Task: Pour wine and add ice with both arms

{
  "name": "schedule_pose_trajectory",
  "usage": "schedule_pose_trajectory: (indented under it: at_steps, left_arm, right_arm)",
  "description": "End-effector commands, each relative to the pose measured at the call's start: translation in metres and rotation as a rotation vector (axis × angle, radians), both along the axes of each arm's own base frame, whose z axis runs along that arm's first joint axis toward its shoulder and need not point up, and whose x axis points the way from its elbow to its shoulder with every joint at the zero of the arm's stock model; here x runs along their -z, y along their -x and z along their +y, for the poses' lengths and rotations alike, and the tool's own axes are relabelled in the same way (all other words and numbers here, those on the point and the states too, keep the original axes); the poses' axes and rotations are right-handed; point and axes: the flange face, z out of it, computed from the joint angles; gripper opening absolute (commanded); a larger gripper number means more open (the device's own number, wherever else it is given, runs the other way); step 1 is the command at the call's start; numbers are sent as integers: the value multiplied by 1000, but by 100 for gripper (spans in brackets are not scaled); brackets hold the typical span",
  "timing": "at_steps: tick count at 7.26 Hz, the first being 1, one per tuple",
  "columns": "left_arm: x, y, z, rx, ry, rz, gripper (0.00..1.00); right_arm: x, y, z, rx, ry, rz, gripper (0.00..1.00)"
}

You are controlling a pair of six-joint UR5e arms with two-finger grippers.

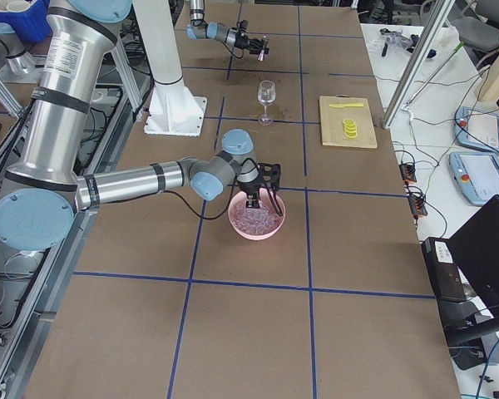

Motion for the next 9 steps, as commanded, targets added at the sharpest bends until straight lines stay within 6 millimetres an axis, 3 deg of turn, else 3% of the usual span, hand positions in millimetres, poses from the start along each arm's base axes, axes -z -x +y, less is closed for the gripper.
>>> schedule_pose_trajectory:
  at_steps: [1, 3, 9]
  left_arm:
    - [-1, -21, -2, 19, -5, 10, 0]
    - [-10, -22, -3, 22, -5, -16, 0]
    - [-3, -29, -3, 20, -7, -13, 0]
  right_arm:
    - [0, 0, 0, 1, -1, 0, 0]
    - [1, 0, 0, 1, -2, -1, 0]
    - [0, 0, 0, 0, 0, 0, 0]
